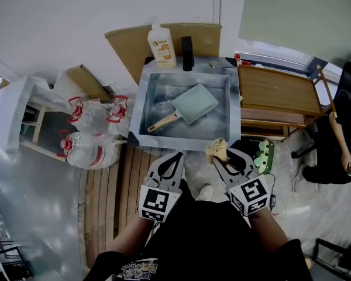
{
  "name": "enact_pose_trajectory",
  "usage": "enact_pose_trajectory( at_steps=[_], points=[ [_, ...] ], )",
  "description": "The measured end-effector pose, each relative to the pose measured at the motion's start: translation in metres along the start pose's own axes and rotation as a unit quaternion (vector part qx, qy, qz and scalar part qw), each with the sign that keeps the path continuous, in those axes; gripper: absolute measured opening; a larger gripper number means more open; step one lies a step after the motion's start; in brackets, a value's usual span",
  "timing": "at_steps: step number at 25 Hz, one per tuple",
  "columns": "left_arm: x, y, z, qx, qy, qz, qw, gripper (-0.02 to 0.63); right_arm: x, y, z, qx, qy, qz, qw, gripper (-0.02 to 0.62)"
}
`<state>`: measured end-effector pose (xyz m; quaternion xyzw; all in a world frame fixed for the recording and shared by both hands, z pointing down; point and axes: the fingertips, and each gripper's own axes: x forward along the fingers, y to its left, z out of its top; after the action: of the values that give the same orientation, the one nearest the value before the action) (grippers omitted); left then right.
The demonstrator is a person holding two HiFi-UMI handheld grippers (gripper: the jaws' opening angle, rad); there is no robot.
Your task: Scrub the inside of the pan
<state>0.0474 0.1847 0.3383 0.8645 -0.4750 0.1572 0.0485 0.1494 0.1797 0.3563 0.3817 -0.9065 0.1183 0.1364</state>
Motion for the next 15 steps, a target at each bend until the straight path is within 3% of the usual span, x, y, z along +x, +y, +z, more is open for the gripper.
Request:
enact_pose_trajectory(
  at_steps=[15],
  points=[
    [-0.01, -0.0018, -0.0042, -0.003, 0.003, 0.005, 1.0, 0.009, -0.0015, 0.0084, -0.0018, -0.002, 0.002, 0.008, 1.0, 0.146]
  ],
)
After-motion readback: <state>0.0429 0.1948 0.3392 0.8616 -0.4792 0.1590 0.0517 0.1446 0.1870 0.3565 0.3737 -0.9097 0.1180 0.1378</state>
